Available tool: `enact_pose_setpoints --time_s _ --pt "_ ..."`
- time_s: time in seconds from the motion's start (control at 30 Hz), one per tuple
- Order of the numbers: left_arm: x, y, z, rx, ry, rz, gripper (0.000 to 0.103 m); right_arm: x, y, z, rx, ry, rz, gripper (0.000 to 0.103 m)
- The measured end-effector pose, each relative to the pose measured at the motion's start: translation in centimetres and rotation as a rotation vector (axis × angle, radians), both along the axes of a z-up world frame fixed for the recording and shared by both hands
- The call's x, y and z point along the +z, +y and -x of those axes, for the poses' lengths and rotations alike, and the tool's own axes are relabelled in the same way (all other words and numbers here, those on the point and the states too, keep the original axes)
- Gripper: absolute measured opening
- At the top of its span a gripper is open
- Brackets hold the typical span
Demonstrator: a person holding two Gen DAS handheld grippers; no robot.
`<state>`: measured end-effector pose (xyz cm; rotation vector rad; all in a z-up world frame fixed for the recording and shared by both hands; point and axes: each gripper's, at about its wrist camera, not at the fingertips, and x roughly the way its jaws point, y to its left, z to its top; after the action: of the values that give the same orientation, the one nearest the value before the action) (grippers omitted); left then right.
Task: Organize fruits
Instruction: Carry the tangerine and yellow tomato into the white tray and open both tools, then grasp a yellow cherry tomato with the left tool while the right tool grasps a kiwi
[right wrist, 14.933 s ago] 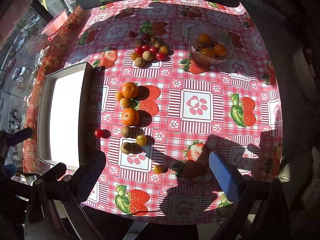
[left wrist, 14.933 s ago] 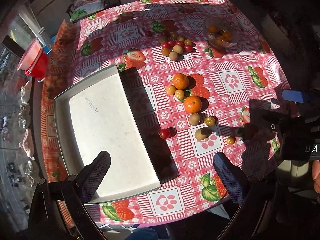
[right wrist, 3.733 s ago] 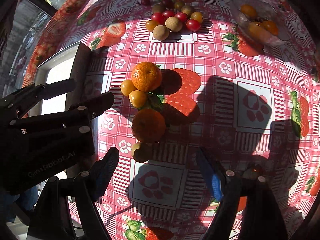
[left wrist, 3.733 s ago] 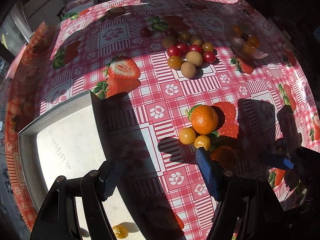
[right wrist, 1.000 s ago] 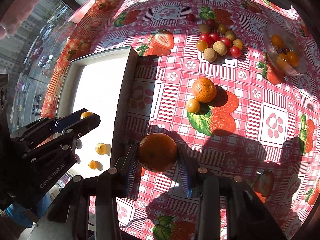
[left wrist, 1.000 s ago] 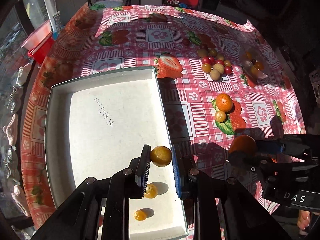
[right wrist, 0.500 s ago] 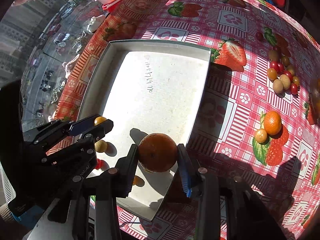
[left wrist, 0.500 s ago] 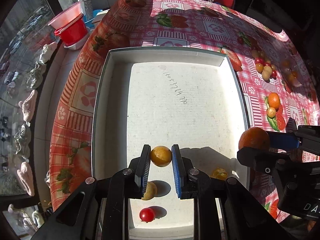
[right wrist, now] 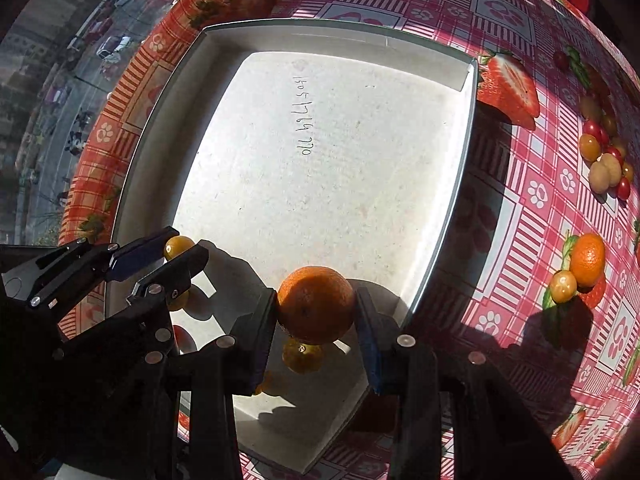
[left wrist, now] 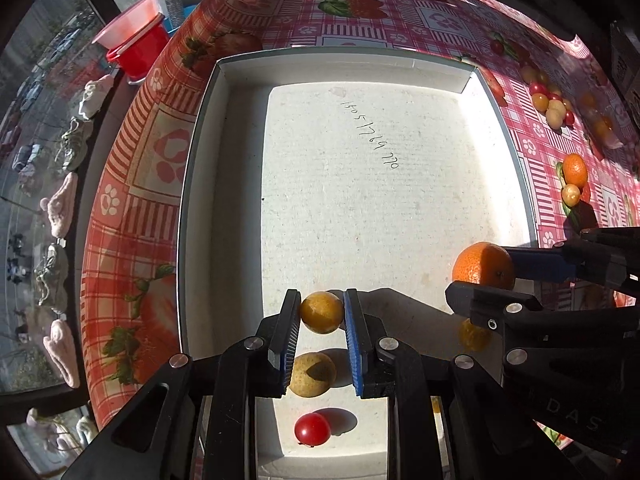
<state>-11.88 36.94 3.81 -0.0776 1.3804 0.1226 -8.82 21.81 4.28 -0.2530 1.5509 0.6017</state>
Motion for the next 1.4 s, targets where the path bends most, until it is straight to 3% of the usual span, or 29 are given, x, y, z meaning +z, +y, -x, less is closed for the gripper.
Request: enact_pose_setpoints --time_s 0.2,0.23,0.3,0.37,0.47,0.5,0.53,0.77,0.93,1.07,1.2,1.4 --pt "-0.5 0.0 0.1 -0.008 0.028 -0.009 0.026 -0.7 0.4 0.0 0.008 0.015 0.007 0.043" --pt "-0.6 -0.1 0.1 -0.006 0.032 -0.018 0.032 -0.6 0.5 0.1 0.008 0.015 0.004 0.043" --pt "-0.6 0.2 0.3 0.008 0.024 -0.062 0.059 -0.7 0.5 -0.4 0.003 0.010 0.006 0.044" --pt "-0.5 0.8 0.4 0.021 0.013 -0.053 0.064 -0.6 0.1 -0.6 -0.011 0.024 -0.017 0.046" --pt "-0.6 1.0 0.4 0.024 0.028 -0.054 0.064 0.0 -0.1 -0.9 -0.025 0.023 -0.049 0.065" --pt "-0.5 1.0 0.5 0.021 0.028 -0.058 0.064 0.2 0.0 -1.0 -0.028 0.027 -0.069 0.080" --pt "-0.3 1.0 0.4 0.019 0.028 -0.062 0.064 0.6 0.1 -1.0 -0.033 0.018 -0.075 0.088" --pt "1.6 -0.4 0.4 -0.010 -0.005 -0.066 0.064 3.9 -1.2 -1.3 -0.070 -0.063 -0.112 0.088" --pt "3.1 -2.6 0.1 -0.059 -0.033 -0.049 0.064 5.5 -5.4 -1.8 -0.136 -0.127 -0.084 0.089" --pt "4.1 -5.1 -0.6 -0.124 -0.057 -0.032 0.064 5.5 -10.7 -1.2 -0.237 -0.150 -0.037 0.089" --pt "5.0 -8.6 -1.6 -0.196 -0.075 -0.004 0.064 4.4 -16.1 -0.4 -0.327 -0.117 0.015 0.089" --pt "5.1 -13.8 -3.3 -0.284 -0.077 0.026 0.064 2.8 -20.4 1.5 -0.381 -0.074 0.058 0.089"
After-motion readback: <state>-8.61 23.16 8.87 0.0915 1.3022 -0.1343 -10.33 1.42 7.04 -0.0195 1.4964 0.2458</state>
